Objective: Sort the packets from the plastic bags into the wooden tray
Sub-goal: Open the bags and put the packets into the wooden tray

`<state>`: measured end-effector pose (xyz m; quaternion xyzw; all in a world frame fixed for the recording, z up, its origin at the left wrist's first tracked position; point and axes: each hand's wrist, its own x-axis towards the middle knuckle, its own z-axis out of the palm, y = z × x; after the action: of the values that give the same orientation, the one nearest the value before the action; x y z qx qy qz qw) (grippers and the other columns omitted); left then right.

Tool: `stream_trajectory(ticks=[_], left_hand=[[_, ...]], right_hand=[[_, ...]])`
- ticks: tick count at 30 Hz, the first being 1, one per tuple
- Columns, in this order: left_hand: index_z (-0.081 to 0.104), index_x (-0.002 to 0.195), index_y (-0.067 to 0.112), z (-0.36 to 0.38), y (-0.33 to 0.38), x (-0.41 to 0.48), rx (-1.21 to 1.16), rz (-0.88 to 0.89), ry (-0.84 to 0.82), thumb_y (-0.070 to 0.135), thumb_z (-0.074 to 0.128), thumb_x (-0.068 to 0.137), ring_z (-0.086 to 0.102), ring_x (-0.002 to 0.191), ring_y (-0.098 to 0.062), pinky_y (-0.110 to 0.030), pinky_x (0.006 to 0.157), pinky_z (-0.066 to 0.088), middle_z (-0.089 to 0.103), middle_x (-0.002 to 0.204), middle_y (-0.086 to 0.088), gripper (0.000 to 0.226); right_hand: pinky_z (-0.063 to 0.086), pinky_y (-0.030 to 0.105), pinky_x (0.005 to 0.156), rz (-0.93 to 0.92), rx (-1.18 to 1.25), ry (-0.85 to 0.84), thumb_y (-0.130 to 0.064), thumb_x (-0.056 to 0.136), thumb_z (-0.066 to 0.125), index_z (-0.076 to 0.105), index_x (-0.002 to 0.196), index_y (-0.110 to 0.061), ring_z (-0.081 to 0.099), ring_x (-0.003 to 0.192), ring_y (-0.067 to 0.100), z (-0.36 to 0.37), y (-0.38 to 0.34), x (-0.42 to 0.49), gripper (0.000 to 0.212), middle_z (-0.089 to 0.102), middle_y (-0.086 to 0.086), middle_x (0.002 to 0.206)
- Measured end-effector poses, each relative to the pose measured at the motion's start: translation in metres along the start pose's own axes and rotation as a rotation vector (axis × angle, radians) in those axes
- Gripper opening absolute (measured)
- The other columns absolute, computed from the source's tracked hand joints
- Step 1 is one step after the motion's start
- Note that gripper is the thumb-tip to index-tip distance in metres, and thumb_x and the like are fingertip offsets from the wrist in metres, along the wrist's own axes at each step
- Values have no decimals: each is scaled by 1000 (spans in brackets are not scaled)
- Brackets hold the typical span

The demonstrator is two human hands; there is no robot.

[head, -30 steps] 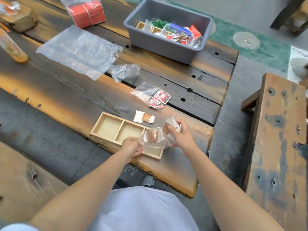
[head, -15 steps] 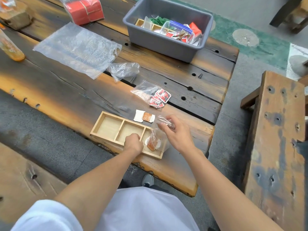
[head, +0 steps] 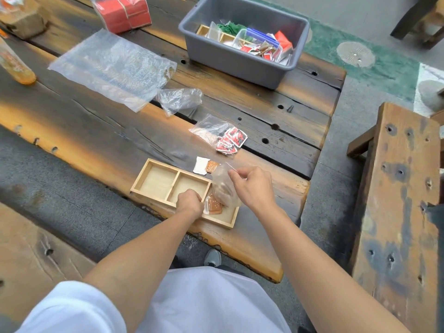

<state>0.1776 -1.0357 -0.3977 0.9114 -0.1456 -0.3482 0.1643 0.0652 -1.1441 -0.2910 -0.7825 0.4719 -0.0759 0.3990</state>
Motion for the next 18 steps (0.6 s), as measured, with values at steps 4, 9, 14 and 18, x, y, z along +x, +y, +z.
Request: stream_trajectory(ticks=[4,9,14,18], left_hand=[[60,62,18,1,0,0,8,4,6,10,68,87,56,78,-26,-29,71,49,57,84,-8,27],[74,80,10,3,-2,4,34,1,5,11,69,87,57,78,-26,-27,72,48,54,87,-7,8],[74,84,13,2,-3,4,59,29,-5,12,68,87,56,79,-25,-27,73,49,55,90,-7,7],[75,83,12,2,-4,4,68,37,-2,12,68,86,57,79,-25,-24,70,47,66,101,-11,8]], right_hand=[[54,39,74,-10,-3,-48,-37,95,57,74,79,-3,67,79,27,-7,-3,1,41,74,12,74],[40,32,58,-52,-1,15,-35,94,58,64,68,-2,49,57,17,-20,-11,-3,43,53,4,54],[38,30,56,-76,-18,-9,-35,94,58,68,70,-7,52,61,16,-27,-15,-6,39,59,5,58],[42,29,58,-47,-37,-45,-35,93,60,67,67,-9,56,58,15,-33,-15,-8,38,60,1,58]])
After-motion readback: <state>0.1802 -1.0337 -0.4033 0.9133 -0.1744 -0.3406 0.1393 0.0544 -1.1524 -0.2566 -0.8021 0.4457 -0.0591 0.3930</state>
